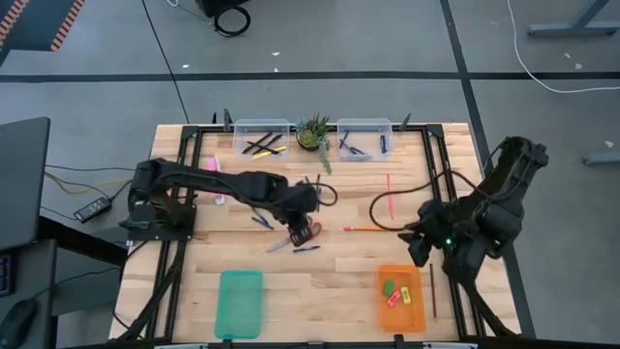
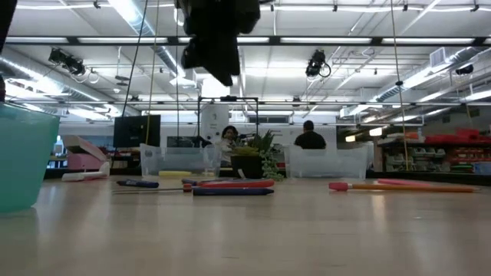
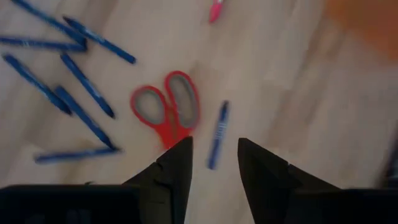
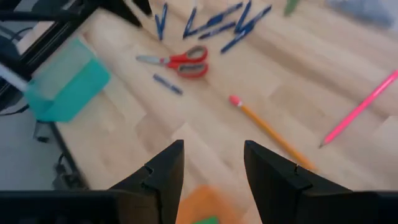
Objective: Sort crayons/erasers/pens/pencils in bins
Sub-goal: Put the red scissors into the green bin
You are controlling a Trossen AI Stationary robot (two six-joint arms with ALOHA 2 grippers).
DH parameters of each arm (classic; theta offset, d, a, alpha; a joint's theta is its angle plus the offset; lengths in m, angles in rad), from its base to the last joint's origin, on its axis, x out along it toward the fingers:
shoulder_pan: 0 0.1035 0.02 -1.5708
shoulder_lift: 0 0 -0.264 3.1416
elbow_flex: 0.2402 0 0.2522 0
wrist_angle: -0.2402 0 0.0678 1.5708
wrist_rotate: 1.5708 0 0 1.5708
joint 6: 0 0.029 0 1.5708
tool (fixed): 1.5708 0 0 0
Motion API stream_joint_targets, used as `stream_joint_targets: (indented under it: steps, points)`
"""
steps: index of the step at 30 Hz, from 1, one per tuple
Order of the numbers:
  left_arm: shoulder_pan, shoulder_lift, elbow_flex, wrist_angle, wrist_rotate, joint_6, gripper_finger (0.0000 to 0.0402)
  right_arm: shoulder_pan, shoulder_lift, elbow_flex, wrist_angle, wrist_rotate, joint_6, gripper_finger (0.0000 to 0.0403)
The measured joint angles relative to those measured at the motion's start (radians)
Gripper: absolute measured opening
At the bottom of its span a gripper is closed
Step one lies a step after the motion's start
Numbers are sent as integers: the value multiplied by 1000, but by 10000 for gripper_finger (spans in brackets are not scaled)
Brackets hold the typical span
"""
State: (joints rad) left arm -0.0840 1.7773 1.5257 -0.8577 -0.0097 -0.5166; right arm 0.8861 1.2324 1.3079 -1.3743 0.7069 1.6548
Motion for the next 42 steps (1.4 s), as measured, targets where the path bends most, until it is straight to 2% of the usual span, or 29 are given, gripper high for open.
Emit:
stream_joint_targets:
  steps: [4,10,15,21,30,33,37,40,42]
  points:
    - [0,61,0,19,-55,138,144,-41,-5,0,-10,8,-35,172]
    - [15,131,0,44,-65,138,178,-64,-5,0,-6,-6,-21,172]
    - [68,135,0,53,-62,107,206,-64,-18,0,-7,-6,-1,172]
    - [139,126,0,53,43,49,217,-89,-62,0,-8,16,-6,172]
    - [134,126,0,81,98,51,213,-155,-165,0,-8,100,-82,172]
    - [130,126,0,76,102,-13,213,-170,-190,0,-8,130,-150,172]
    - [142,126,2,74,136,-210,211,-177,-203,0,-7,143,-226,172]
    - [147,126,36,80,164,-262,211,-176,-204,0,-6,111,-280,172]
    - [137,125,56,100,140,-262,211,-176,-203,0,-6,73,-326,172]
